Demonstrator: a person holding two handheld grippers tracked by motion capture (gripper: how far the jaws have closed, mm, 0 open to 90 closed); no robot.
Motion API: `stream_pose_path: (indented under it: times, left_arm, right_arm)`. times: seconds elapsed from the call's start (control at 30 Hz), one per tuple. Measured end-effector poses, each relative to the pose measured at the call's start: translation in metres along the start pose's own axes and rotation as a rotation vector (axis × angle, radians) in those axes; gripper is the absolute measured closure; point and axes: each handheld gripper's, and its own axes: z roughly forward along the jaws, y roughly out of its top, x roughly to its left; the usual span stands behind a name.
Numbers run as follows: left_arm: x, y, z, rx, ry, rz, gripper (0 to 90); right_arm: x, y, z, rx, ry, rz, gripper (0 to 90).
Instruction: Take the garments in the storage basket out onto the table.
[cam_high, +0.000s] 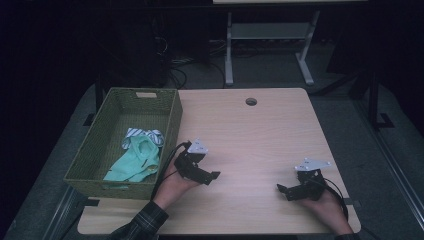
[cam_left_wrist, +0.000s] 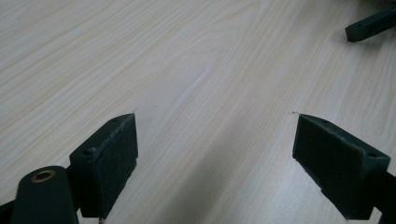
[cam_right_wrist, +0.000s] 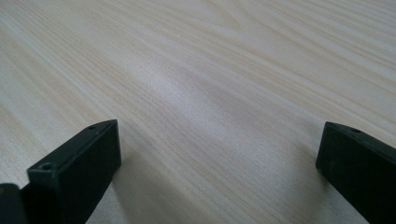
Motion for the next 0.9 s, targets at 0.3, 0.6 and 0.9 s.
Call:
stream_pose_path:
  times: [0.3, 0.6, 0.9]
  left_arm:
    - [0.001, 0.004, -0.005, -0.011, -0.006, 0.003, 13.4]
    - [0.002, 0.011, -0.011, -0.022, -0.012, 0.004, 13.4]
    - [0.002, 0.015, -0.014, -0.024, -0.02, 0.013, 13.4]
  right_arm:
    - [0.0, 0.0, 0.0, 0.0, -0.001, 0.001, 0.0]
    - [0.0, 0.0, 0.0, 0.001, -0.003, 0.002, 0.0]
    - [0.0, 0.0, 0.0, 0.0, -0.003, 0.002, 0.0]
